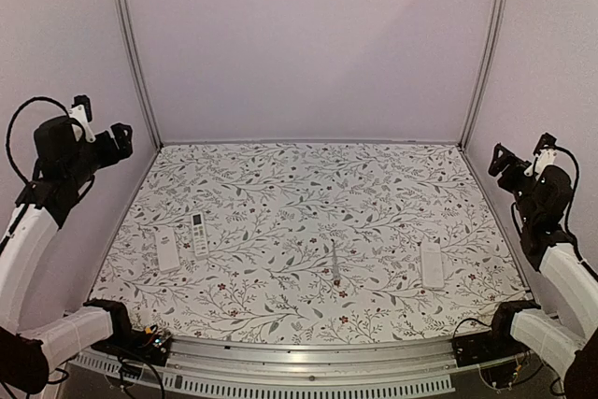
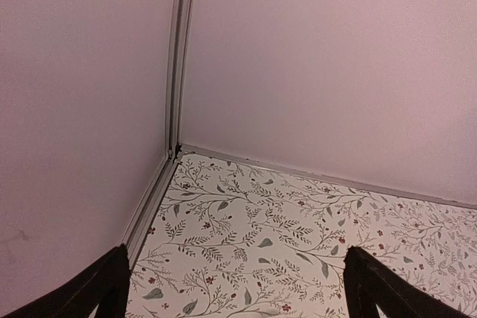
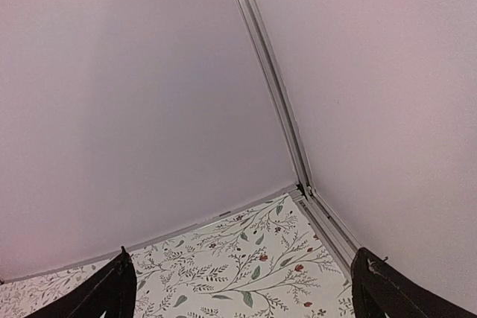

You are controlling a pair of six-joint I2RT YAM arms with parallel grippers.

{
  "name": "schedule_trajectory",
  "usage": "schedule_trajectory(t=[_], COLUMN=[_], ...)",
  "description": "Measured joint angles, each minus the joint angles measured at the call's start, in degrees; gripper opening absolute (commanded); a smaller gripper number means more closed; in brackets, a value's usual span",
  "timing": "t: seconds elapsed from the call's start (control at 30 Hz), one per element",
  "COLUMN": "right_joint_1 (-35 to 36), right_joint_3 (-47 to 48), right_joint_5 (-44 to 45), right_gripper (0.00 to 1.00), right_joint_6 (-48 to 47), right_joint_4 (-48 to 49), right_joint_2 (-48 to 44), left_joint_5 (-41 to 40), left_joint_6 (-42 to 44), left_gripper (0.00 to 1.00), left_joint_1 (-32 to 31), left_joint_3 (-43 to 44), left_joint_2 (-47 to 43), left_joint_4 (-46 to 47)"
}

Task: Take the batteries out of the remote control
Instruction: Pick up the remote control from the center of the board.

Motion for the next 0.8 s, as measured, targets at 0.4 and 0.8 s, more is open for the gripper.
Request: schedule_trajectory(t=[0.4, 0.8], right_joint_1=[0.0, 9.3], right_joint_3=[7.6, 14.7], right_joint_5=[1.3, -9.2], right_gripper=[0.99, 0.99], right_joint_6=[3.0, 7.1], right_joint_4=[-20.4, -37.4], right_joint_2=[1.0, 11.2], left_joint_5=[10.7, 19.2], left_joint_6=[-0.8, -2.3], left_gripper=[1.00, 1.00], left_joint_1=[0.0, 0.0], left_joint_3=[6.0, 8.1], left_joint_2=[8.4, 14.7], left_joint_4=[-0.7, 4.2])
